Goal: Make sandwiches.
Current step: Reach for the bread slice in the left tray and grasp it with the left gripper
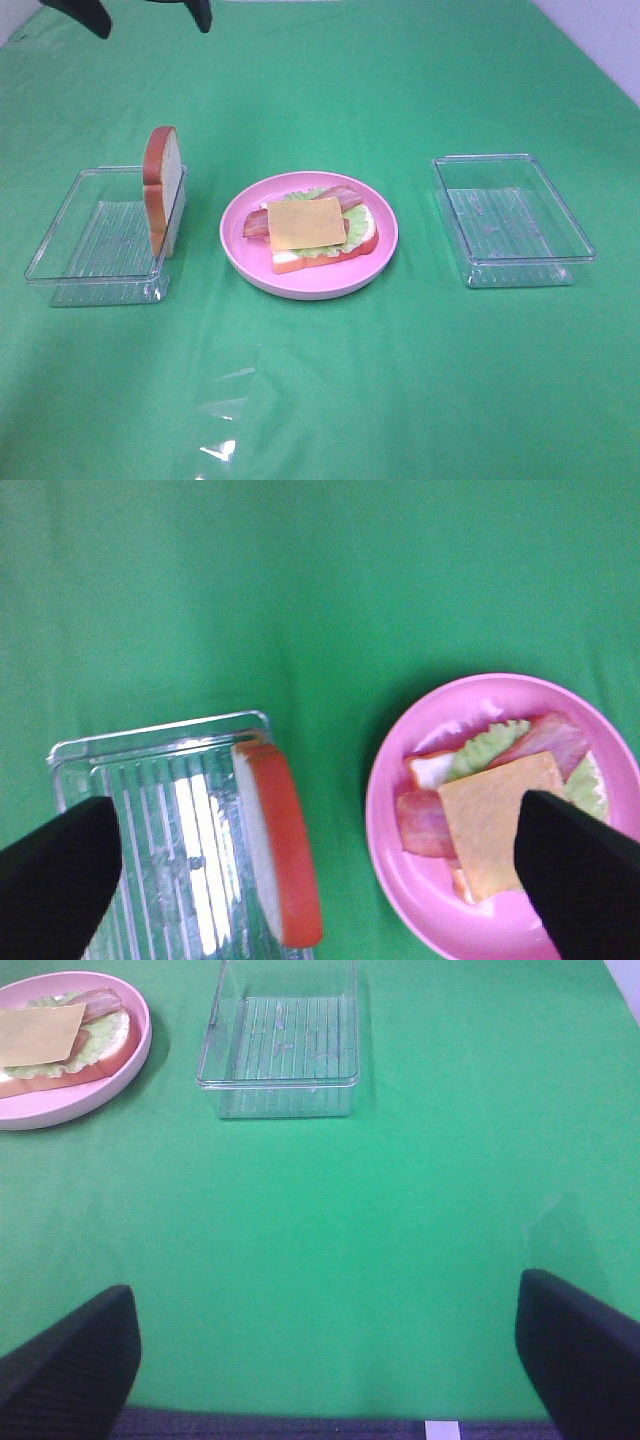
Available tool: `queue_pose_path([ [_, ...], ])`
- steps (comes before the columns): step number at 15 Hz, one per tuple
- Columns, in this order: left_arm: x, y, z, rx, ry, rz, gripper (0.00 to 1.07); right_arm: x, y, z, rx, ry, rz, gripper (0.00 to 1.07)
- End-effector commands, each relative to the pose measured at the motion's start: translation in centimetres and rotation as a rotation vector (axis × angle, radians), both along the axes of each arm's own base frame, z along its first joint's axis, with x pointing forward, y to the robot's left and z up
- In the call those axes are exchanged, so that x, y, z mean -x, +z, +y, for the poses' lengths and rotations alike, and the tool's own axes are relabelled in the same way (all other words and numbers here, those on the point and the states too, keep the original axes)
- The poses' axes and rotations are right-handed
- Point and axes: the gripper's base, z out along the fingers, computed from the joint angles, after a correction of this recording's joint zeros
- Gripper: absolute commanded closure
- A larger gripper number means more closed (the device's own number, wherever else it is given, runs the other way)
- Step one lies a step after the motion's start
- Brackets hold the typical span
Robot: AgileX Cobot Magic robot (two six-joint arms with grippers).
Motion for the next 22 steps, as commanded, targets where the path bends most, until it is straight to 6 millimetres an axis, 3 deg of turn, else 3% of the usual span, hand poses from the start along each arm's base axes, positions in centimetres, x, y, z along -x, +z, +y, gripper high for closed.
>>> queue_pose_path([
  [1, 1.1, -0.8, 2.0, 0.000, 0.038, 0.143, 0.06, 0.3, -0.1, 0.0, 0.004, 0.002, -0.027, 0.10],
  [6, 0.4, -3.6, 1.6, 0.011, 0.036, 0.218, 0.06, 0.3, -0.1, 0.0, 0.004, 0.002, -0.027, 0.10],
  [7, -0.3, -6.0, 0.7, 0.063, 0.026, 0.289, 0.06, 0.3, -0.1, 0.0, 0.004, 0.002, -0.027, 0.10],
  [12, -1.3, -11.3, -0.5, 0.038, 0.009, 0.401, 0.07, 0.3, -0.1, 0.0, 0.004, 0.002, -0.027, 0.10],
  [13, -1.6, -13.3, -0.6, 0.025, 0.018, 0.441, 0.09, 0.3, -0.1, 0.0, 0.004, 0.002, -0.027, 0.10],
  [15, -1.8, -14.7, -0.6, 0.012, 0.025, 0.470, 0.13, 0.3, -0.1, 0.0, 0.004, 0.002, -0.027, 0.10],
  [17, -1.8, -15.1, -0.4, -0.006, 0.033, 0.475, 0.20, 0.3, -0.1, 0.0, 0.004, 0.002, -0.027, 0.10],
  [22, -1.7, -15.5, 0.1, -0.049, 0.103, 0.484, 0.58, 0.3, -0.1, 0.0, 0.004, 0.002, -0.027, 0.10],
])
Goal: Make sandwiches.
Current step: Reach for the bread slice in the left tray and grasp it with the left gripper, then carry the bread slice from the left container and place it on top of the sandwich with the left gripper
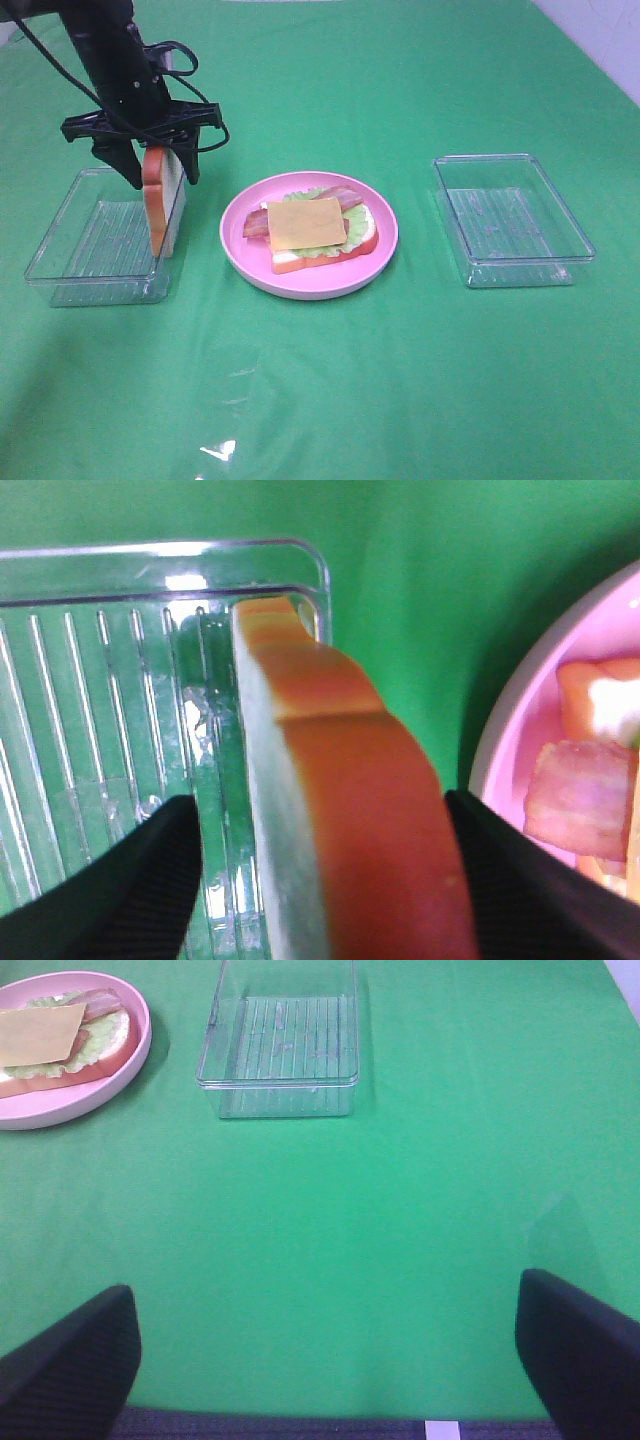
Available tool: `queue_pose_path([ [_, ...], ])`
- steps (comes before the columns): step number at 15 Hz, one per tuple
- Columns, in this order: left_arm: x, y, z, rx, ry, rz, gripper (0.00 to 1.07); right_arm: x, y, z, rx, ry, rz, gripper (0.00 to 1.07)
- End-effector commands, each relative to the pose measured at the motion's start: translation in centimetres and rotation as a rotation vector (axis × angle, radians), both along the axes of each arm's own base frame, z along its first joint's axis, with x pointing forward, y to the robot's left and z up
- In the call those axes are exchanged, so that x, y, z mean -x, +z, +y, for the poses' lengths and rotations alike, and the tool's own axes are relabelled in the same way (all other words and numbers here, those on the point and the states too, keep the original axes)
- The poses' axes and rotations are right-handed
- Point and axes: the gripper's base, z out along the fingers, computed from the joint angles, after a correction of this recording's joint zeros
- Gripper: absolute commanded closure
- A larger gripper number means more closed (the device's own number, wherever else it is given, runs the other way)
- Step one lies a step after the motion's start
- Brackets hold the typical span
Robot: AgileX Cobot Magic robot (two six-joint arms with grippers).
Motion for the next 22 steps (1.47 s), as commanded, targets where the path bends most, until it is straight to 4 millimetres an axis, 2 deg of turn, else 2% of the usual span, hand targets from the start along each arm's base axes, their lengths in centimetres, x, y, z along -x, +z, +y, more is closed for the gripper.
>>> queue_pose_path([
  [1, 1.0, -0.1, 0.2, -0.035, 0.049, 0.107, 0.68, 0.3, -0.1, 0.0, 0.005, 0.001, -0.027, 0.10],
  [3, 1.0, -0.1, 0.2, -0.033, 0.051, 0.108, 0.79, 0.3, -0.1, 0.0, 0.005, 0.001, -0.027, 0.10],
  [8, 1.2, 1.1, 0.2, -0.019, 0.054, 0.085, 0.80, 0.3, -0.1, 0.0, 0.005, 0.001, -0.027, 0.10],
  [12, 1.7, 4.2, 0.4, -0.009, 0.049, 0.019, 0.84, 0.3, -0.1, 0.0, 0.005, 0.001, -0.027, 0.10],
  [13, 2.2, 6.8, 0.5, 0.018, 0.050, -0.031, 0.84, 0.3, -0.1, 0.0, 0.005, 0.001, -0.027, 0.10],
  [14, 2.5, 7.6, 0.5, 0.025, 0.050, -0.046, 0.84, 0.3, -0.1, 0.0, 0.005, 0.001, -0.027, 0.10],
  [17, 3.7, 11.7, 0.9, 0.049, 0.047, -0.133, 0.84, 0.3, -0.1, 0.0, 0.005, 0.001, -0.027, 0.10],
  [18, 4.0, 12.4, 0.9, 0.053, 0.046, -0.149, 0.84, 0.3, -0.1, 0.0, 0.005, 0.001, -0.027, 0.10],
  [22, 4.2, 12.9, 0.2, 0.142, 0.046, -0.138, 0.84, 0.3, -0.1, 0.0, 0.005, 0.001, -0.027, 0.10],
])
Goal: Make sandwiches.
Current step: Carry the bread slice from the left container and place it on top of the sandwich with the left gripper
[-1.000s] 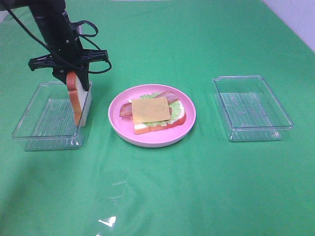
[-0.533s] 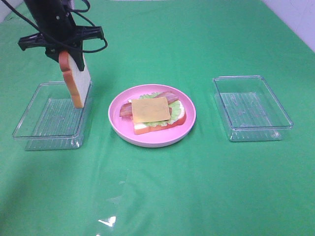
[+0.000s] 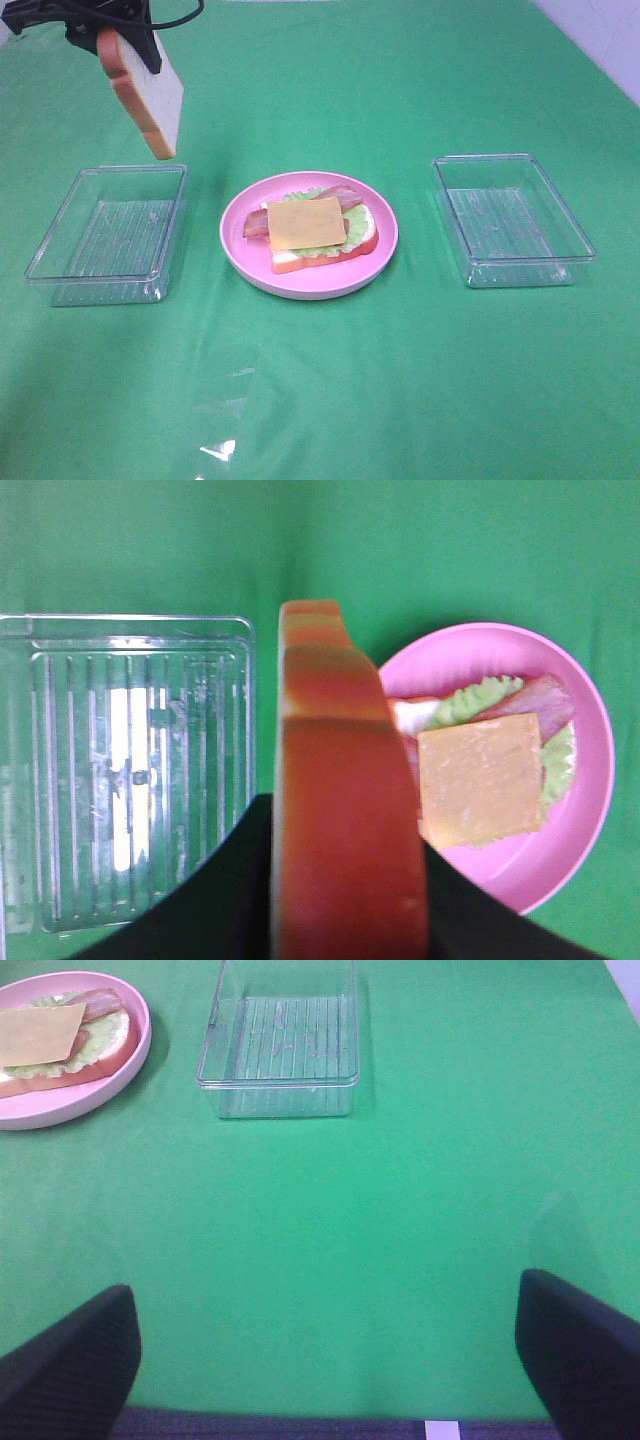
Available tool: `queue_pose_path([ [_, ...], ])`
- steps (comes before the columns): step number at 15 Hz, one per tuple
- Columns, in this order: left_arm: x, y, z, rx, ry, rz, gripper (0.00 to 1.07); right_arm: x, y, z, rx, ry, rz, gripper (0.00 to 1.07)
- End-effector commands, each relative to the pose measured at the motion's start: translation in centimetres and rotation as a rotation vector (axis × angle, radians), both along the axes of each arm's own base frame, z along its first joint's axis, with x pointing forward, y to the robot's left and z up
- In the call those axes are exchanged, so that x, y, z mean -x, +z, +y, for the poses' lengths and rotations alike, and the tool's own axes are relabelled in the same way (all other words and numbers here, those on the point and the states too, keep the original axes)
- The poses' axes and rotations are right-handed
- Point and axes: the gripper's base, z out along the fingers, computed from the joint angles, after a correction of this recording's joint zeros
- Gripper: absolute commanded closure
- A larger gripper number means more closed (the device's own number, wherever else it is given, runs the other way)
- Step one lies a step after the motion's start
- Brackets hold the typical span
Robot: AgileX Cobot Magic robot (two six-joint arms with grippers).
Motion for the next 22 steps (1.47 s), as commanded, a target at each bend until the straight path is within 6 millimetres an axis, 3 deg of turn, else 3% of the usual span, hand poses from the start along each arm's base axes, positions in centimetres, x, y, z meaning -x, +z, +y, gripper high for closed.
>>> queue_pose_path([
  [1, 1.1, 0.1, -1.0, 0.039, -0.055, 0.075, 0.84, 0.3, -0.1, 0.0, 0.005, 0.001, -0.027, 0.10],
  [5, 1.1, -0.7, -4.0, 0.095, -0.101, 0.047, 0.91, 0.3, -0.1, 0.0, 0.005, 0.001, -0.027, 0.10],
  [10, 1.3, -3.5, -10.3, 0.302, -0.198, 0.057, 0.91, 0.3, -0.1, 0.0, 0.005, 0.001, -0.027, 0.10],
  [12, 1.5, -5.7, -12.8, 0.364, -0.221, 0.101, 0.91, 0.3, -0.1, 0.0, 0.005, 0.001, -0.027, 0.10],
  [13, 1.2, -8.3, -13.6, 0.374, -0.203, 0.171, 0.91, 0.3, -0.1, 0.0, 0.005, 0.001, -0.027, 0.10],
  [14, 1.2, -8.3, -13.6, 0.374, -0.203, 0.171, 0.91, 0.3, -0.1, 0.0, 0.005, 0.001, -0.027, 0.10],
  [15, 0.9, -10.1, -13.7, 0.360, -0.189, 0.203, 0.91, 0.3, -0.1, 0.0, 0.005, 0.001, -0.027, 0.10],
  [22, -0.3, -11.2, -12.9, 0.272, -0.123, 0.122, 0.91, 0.3, -0.1, 0.0, 0.005, 0.001, -0.027, 0.10],
])
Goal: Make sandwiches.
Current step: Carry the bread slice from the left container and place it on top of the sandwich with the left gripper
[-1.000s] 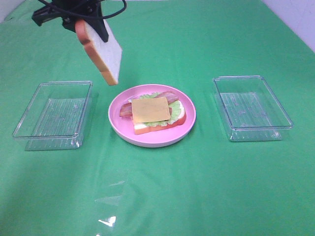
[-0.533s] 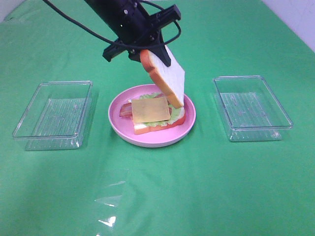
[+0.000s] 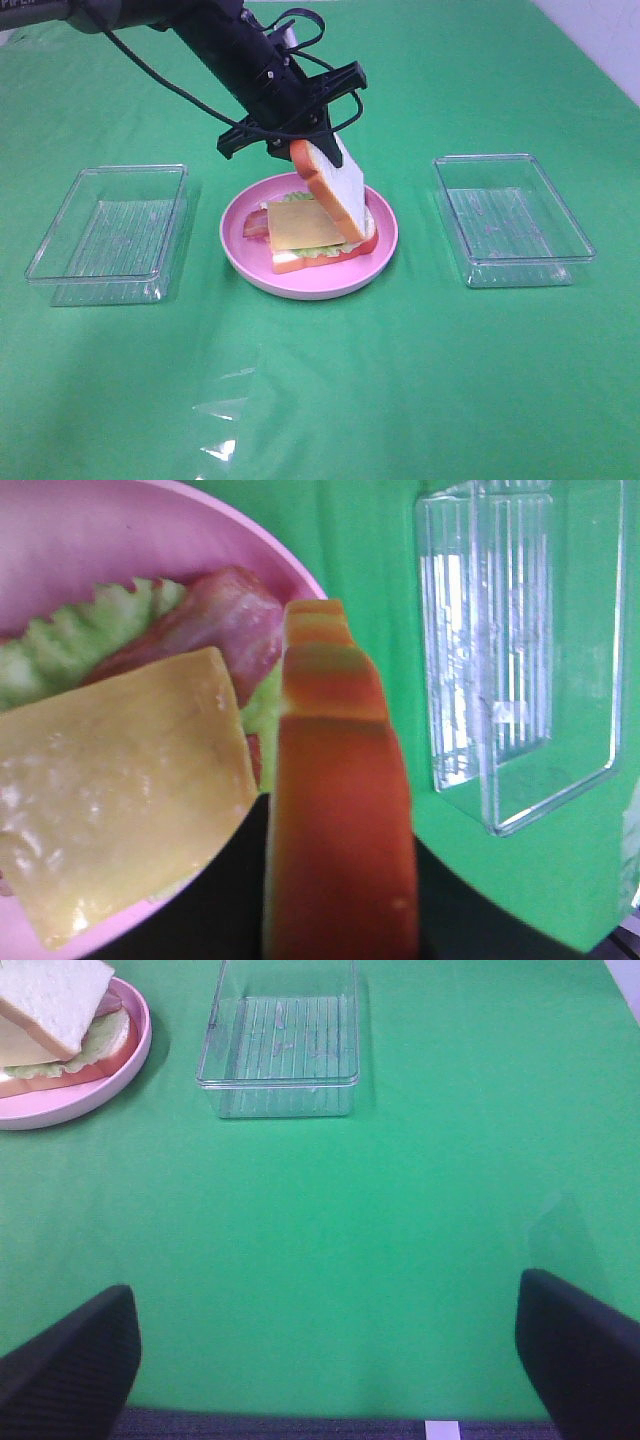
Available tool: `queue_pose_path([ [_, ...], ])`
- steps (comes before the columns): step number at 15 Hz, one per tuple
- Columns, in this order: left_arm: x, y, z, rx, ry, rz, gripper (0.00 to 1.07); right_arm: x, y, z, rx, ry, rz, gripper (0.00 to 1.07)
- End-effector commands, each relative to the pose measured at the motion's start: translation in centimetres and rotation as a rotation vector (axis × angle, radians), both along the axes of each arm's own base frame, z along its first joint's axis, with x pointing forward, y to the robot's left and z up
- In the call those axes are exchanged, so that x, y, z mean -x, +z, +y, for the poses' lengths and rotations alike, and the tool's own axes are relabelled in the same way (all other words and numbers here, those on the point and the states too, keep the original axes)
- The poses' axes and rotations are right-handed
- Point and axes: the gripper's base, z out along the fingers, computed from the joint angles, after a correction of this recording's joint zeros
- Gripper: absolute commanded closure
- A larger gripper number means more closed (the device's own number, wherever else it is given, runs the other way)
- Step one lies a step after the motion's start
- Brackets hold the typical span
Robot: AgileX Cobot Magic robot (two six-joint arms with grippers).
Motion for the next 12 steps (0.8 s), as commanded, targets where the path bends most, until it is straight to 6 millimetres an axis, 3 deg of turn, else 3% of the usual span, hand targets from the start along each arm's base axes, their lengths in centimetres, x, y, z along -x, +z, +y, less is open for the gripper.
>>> queue_pose_path([
  [1, -0.3, -0.4, 0.5, -0.051, 0.023, -0.018, 0.91, 0.3, -0.1, 0.0, 0.005, 0.001, -0.027, 0.10],
  [7, -0.4, -0.8, 0.4, -0.039, 0.035, -0.007, 0.91, 0.3, -0.1, 0.0, 0.005, 0.001, -0.027, 0.10],
  [8, -0.3, -0.9, 0.6, -0.065, 0.044, 0.018, 0.87, 0.3, -0.1, 0.0, 0.005, 0.001, -0.027, 0.10],
  [12, 0.4, -1.6, 2.0, -0.234, 0.017, 0.083, 0.45, 0.3, -0.1, 0.0, 0.005, 0.001, -0.027, 0.10],
])
